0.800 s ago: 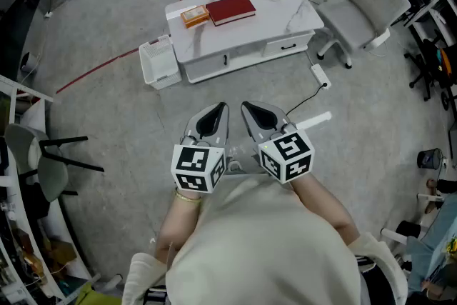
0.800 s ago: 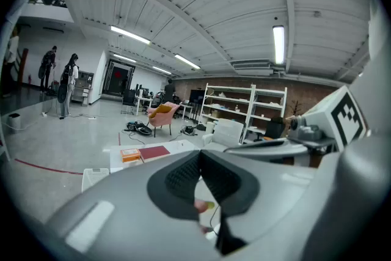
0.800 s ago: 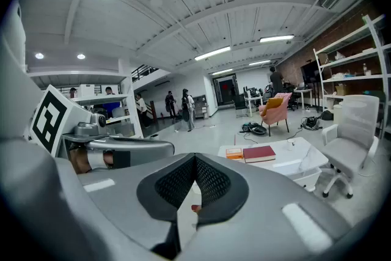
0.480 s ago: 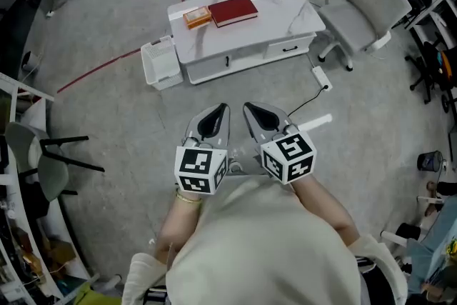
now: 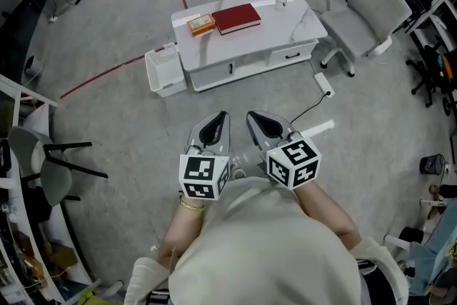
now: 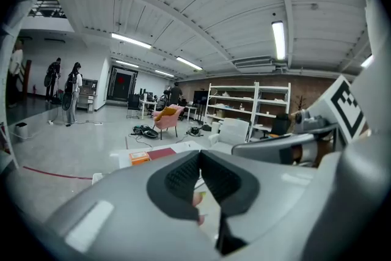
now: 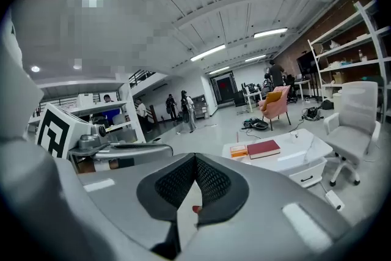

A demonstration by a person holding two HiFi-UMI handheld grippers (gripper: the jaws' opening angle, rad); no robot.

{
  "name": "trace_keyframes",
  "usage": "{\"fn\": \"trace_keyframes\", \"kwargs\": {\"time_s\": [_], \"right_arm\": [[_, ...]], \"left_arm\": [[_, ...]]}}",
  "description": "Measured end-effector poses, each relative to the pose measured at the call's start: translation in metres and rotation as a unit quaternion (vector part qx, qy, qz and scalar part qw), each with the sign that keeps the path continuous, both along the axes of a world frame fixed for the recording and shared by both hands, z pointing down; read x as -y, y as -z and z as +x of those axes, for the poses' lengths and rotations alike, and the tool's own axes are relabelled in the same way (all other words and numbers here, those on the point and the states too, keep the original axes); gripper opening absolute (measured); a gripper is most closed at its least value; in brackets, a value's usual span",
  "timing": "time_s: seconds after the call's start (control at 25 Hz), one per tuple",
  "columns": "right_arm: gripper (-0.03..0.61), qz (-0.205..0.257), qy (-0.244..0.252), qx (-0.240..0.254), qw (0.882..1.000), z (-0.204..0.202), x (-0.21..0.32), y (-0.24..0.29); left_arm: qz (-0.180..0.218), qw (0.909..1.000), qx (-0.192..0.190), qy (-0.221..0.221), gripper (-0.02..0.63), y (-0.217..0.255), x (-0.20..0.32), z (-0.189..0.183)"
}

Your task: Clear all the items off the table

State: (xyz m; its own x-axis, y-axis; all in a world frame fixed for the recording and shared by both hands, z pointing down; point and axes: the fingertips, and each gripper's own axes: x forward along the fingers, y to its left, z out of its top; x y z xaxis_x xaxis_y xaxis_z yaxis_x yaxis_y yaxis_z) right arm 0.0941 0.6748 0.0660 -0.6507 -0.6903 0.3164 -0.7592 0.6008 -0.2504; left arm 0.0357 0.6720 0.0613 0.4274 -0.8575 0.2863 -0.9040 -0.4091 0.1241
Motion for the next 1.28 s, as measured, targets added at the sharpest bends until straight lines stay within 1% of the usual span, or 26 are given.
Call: {"fn": "trace_keyframes", "kwargs": {"time_s": [0.36,0.56,0.8,0.96,1.28], "right_arm": [[-0.003,-0.011,0.008,-0.003,1.0,-0.001,0.007,-0.004],[-0.003,-0.017,0.012,-0.005,1.0,-0.001,0.025,-0.006],[-0.003,-0.01,0.023,-0.005,1.0,-0.007,0.061,-0.003],[-0.003,0.004,0.022,-0.003,1.0,-0.004,0.092,0.004],[-0.003,0.007,0.029,0.006,1.0,0.006,0.156,0.009]], "left_arm": [[-0.02,0.9997,-0.009,0.007,0.01,-0.006,0.009,-0.005],[-0.02,0.9998,-0.003,0.007,0.01,-0.004,0.025,-0.001],[-0.022,0.9996,-0.001,0.016,0.01,-0.005,0.058,-0.001],[-0.021,0.9996,-0.003,0.018,0.009,-0.005,0.086,0.004],[-0.021,0.9995,0.0,0.025,0.011,-0.004,0.147,0.016]]}}
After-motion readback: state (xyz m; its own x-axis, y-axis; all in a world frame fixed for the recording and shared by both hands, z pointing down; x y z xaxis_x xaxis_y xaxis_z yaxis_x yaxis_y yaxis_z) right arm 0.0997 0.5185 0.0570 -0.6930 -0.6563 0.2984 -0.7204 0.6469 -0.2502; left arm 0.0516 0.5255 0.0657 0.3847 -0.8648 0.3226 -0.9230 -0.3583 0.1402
